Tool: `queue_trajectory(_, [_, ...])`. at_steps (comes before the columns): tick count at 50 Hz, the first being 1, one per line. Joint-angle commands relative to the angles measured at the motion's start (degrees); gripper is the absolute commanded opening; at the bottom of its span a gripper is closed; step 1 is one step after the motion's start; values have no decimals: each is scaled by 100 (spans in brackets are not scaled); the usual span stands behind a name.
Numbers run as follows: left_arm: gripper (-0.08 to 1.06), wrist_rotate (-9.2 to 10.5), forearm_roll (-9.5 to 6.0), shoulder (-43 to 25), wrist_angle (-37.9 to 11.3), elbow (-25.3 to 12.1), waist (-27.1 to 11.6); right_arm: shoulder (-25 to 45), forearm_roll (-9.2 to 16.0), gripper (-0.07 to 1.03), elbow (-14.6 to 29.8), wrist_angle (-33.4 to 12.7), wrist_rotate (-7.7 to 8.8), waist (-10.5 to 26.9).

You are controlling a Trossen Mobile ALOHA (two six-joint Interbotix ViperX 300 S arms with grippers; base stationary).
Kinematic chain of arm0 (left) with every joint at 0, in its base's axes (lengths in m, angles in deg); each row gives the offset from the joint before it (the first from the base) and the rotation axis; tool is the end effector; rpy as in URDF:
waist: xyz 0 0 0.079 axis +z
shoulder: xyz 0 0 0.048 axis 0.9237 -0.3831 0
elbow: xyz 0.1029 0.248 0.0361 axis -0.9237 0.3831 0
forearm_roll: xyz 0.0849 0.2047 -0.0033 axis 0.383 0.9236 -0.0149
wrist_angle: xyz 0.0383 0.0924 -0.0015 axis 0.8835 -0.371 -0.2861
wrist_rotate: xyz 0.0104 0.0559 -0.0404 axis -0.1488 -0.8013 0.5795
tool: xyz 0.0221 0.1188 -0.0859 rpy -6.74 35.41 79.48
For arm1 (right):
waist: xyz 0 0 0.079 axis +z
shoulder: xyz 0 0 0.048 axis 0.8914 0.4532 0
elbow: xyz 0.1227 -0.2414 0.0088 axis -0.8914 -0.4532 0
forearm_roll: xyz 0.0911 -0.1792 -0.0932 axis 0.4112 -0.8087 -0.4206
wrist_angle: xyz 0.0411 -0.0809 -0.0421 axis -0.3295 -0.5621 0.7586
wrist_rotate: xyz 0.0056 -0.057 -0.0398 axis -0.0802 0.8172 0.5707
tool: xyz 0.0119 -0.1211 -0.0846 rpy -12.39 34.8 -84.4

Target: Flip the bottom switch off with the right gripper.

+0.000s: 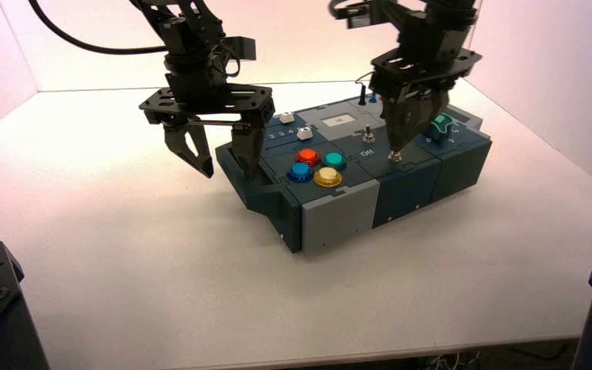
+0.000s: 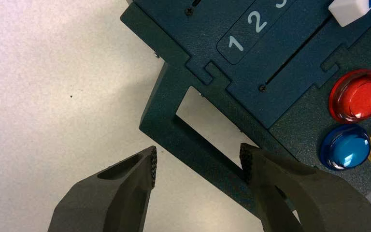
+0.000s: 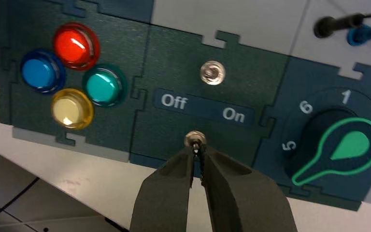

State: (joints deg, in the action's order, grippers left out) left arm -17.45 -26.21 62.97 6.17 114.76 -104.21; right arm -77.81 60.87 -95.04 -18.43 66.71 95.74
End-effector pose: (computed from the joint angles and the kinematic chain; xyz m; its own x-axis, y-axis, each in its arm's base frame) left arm 0.2404 -0.2023 -0.0885 0.0551 -0.1454 -0.9878 0.3273 0.9373 -0.1197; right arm 0.2637 0.1810 -0.0374 0.1010 0.1191 -0.9877 -0.6611 0.7499 0.0228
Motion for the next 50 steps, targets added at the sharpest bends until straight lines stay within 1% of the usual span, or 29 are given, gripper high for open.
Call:
queue_trajectory(1, [88, -18, 18, 185, -9, -26, -70, -70, 62, -1, 132, -18, 18, 369])
queue_trajectory(9, [88, -9, 9, 185, -9, -35, -79, -35, 53, -1, 141, -35, 18, 404])
queue_trajectory(15, [88, -9, 9, 185, -9, -26, -88, -70, 0, -1, 141, -44, 0, 404])
queue_trajectory(18, [88, -9, 9, 185, -9, -18, -88, -97, -35, 3, 141, -44, -9, 404])
queue_trajectory(20, [88, -9, 9, 185, -9, -18, -97, -123, -97, 11, 149, -44, -35, 396])
queue_trajectory(24, [88, -9, 18, 185, -9, -18, -88, -176, -193, 27, 167, -18, -141, 343])
queue_trajectory(25, [88, -18, 9, 185, -9, -18, -88, -193, -211, 29, 158, -9, -158, 334])
queue_trajectory(26, [88, -18, 18, 185, -9, -9, -97, -220, -272, 35, 158, 0, -211, 316])
queue_trajectory(30, [88, -26, 18, 185, -9, 0, -97, -290, -431, 43, 167, 0, -343, 272])
queue_trajectory(32, [88, -26, 26, 202, -9, 0, -97, -334, -589, 48, 167, 0, -448, 264])
queue_trajectory(33, [88, -26, 26, 211, -9, 0, -97, -352, -624, 49, 167, 0, -475, 264])
queue_trajectory(35, [88, -26, 26, 220, -9, 0, -97, -396, -782, 53, 167, 0, -615, 246])
queue_trajectory(38, [88, -26, 35, 237, -9, 9, -97, -483, -1046, 55, 149, 0, -826, 246])
queue_trajectory(41, [88, -26, 35, 255, -18, 26, -88, -545, -1195, 55, 141, 0, -976, 246])
queue_trajectory(44, [88, -26, 35, 290, -9, 53, -97, -589, -1301, 55, 123, -18, -1037, 246])
queue_trajectory(47, [88, -26, 35, 316, -9, 79, -97, -615, -1310, 56, 114, -9, -1063, 246])
queue_trajectory(50, [88, -35, 35, 352, -9, 88, -97, -598, -1310, 56, 114, -9, -1055, 246])
